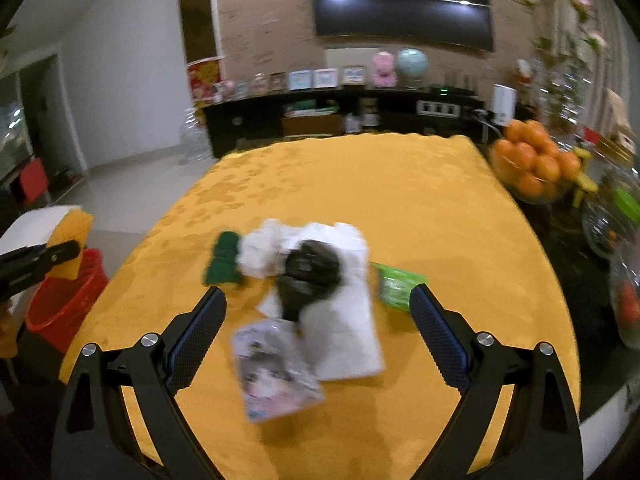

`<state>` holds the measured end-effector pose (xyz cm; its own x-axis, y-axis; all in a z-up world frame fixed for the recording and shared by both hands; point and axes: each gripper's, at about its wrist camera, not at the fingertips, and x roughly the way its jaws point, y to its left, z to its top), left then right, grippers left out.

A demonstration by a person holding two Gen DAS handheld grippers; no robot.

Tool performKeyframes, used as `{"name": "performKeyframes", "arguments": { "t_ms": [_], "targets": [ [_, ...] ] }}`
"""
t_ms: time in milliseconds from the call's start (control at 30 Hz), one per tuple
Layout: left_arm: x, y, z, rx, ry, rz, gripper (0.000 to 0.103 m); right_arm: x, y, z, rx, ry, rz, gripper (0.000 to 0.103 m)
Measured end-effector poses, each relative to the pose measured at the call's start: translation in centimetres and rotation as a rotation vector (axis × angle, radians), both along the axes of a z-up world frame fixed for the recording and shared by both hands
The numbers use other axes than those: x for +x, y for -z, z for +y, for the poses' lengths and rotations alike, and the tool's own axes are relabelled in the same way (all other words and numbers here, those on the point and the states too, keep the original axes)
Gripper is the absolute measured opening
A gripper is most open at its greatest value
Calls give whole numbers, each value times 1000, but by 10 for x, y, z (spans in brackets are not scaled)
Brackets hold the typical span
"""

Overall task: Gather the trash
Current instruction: 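Hold the foam net in the left tool while the right tool grasps the green scrubber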

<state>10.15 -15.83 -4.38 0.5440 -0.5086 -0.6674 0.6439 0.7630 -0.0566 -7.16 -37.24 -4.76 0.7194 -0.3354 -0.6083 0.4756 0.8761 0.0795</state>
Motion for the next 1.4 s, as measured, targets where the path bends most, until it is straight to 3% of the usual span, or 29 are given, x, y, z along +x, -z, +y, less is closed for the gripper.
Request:
{"name": "performKeyframes", "arguments": {
  "t_ms": [333, 600, 967, 1067, 1200, 1400],
  "targets": [
    [7, -1, 22, -57, -28, 23, 29, 93, 10, 21, 46, -127, 61, 72],
    [13, -1, 30, -91, -58, 61, 29, 131, 45, 13, 103, -101, 167, 61],
    [13, 0, 29, -92, -57, 66, 29, 152, 62, 21, 95, -114, 207, 52],
    [13, 1, 30, -88, -59, 65, 29, 156, 63, 20, 93, -107, 212, 45],
    [13, 3, 28, -79, -67, 64, 29, 151, 62, 18, 113, -111, 207, 34],
    [14, 4, 28, -79, -74, 58, 29, 127, 54, 31, 131, -166, 168, 32]
  ]
}}
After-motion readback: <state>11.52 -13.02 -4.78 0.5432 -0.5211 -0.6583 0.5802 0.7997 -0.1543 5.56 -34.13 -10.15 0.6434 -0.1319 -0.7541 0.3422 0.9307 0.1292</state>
